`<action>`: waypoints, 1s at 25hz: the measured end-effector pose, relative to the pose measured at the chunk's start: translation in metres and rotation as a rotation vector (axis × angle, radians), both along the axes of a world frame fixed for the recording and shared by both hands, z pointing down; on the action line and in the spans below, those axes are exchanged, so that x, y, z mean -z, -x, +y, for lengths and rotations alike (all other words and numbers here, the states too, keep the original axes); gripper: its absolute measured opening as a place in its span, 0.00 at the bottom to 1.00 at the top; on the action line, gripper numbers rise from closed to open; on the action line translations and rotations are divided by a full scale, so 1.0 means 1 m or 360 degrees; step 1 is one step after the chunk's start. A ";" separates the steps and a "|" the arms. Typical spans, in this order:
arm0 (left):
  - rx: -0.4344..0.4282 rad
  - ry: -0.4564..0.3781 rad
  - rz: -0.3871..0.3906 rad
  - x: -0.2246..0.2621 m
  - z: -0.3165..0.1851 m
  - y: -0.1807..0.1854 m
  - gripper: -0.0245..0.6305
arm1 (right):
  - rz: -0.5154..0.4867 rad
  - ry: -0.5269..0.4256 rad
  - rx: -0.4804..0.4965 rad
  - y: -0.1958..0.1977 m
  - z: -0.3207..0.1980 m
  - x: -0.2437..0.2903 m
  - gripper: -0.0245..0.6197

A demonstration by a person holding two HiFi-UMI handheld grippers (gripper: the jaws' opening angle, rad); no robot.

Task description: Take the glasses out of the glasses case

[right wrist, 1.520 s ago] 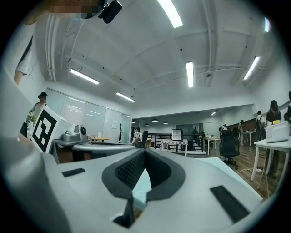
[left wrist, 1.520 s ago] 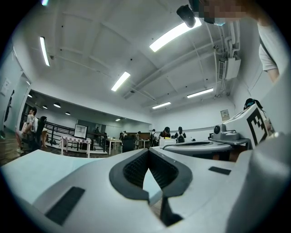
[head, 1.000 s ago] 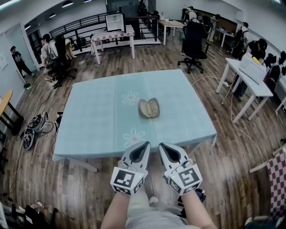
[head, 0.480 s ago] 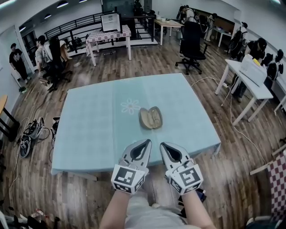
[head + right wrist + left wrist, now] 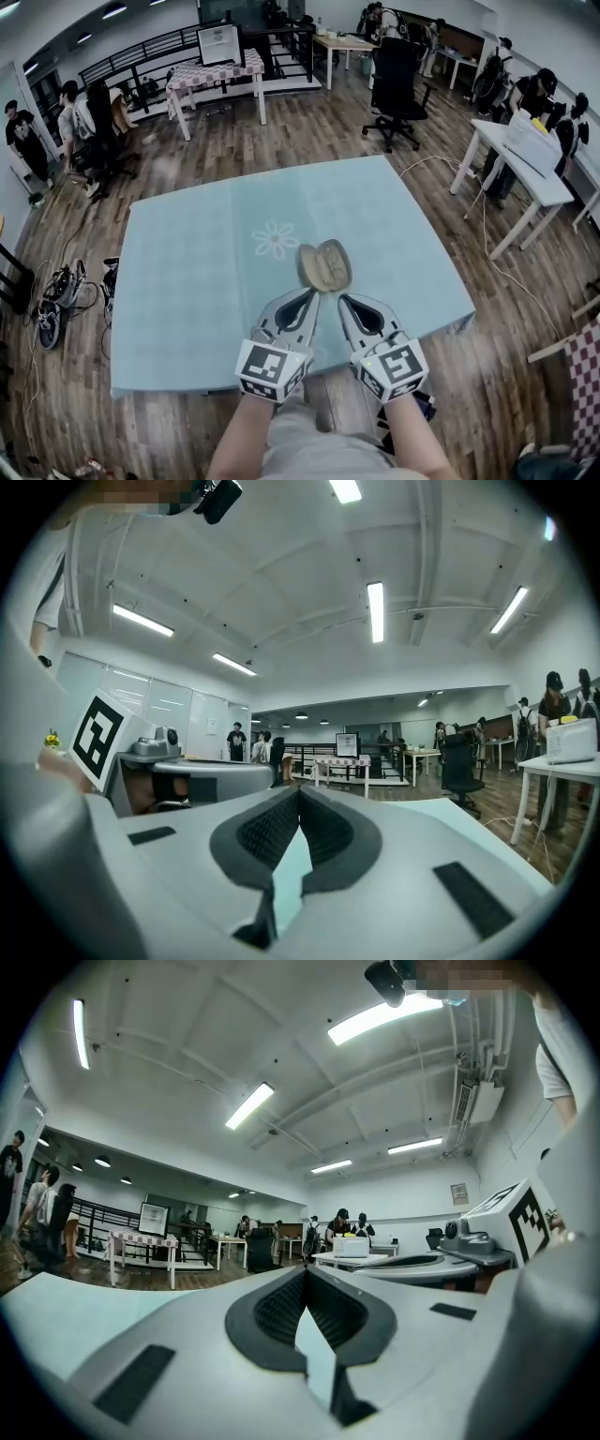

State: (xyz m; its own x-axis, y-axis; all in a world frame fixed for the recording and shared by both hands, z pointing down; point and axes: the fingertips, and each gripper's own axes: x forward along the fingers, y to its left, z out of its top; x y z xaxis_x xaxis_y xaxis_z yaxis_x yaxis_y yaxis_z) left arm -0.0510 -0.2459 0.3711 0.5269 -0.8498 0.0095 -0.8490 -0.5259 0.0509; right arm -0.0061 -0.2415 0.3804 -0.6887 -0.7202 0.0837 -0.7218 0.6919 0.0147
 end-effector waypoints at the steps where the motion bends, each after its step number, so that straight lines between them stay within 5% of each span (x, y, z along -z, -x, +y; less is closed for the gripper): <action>1: -0.0012 0.0000 -0.0004 -0.001 -0.006 0.001 0.05 | -0.0002 0.0007 -0.0011 0.001 -0.007 -0.002 0.05; 25: -0.0313 0.0092 -0.0012 -0.033 -0.153 0.019 0.05 | 0.0091 0.0158 -0.0230 0.027 -0.148 -0.053 0.05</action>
